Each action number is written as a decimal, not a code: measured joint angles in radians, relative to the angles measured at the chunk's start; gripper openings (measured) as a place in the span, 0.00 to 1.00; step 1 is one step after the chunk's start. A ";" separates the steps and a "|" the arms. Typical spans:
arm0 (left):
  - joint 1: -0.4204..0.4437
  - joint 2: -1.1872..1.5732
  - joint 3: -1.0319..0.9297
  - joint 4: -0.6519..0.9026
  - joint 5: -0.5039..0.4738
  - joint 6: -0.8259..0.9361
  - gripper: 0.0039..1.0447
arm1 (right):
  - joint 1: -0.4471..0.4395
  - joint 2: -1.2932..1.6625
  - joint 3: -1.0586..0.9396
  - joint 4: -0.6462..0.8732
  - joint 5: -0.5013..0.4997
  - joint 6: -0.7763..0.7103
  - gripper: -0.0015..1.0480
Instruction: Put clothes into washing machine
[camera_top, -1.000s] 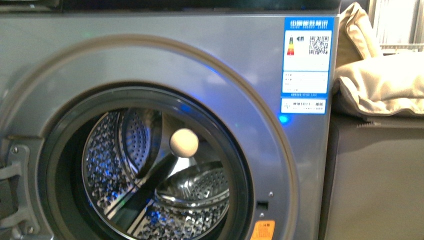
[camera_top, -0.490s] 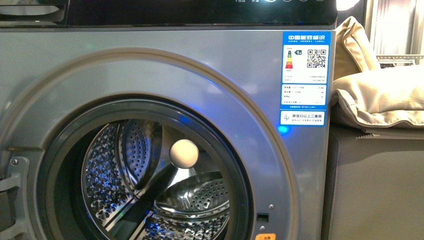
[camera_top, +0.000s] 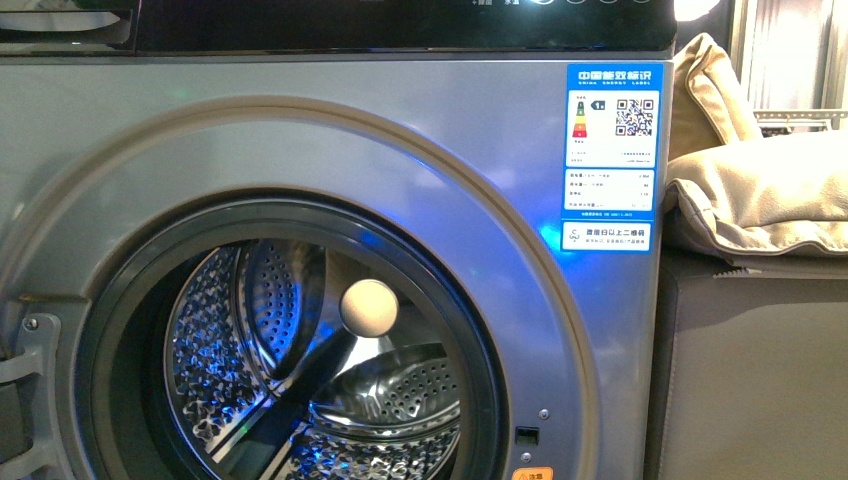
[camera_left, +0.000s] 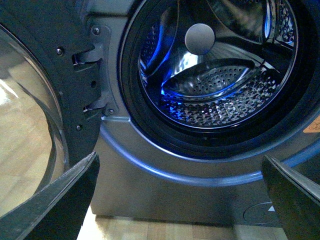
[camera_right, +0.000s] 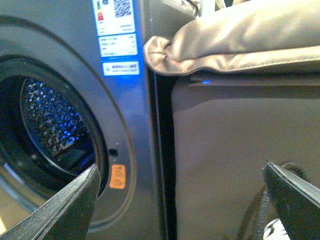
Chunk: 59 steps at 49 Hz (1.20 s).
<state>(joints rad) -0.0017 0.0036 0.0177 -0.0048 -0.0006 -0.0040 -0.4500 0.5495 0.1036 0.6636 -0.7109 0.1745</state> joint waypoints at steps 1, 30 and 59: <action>0.000 0.000 0.000 0.000 0.000 0.000 0.94 | -0.024 0.047 0.022 0.040 -0.012 0.013 0.93; 0.000 0.000 0.000 0.000 0.000 0.000 0.94 | -0.339 1.253 0.829 -0.704 0.088 -0.446 0.93; 0.000 0.000 0.000 0.000 0.000 0.000 0.94 | -0.353 2.053 1.065 -0.485 0.257 -0.537 0.93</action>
<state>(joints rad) -0.0021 0.0036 0.0177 -0.0048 -0.0006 -0.0040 -0.8032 2.6030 1.1687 0.1783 -0.4541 -0.3626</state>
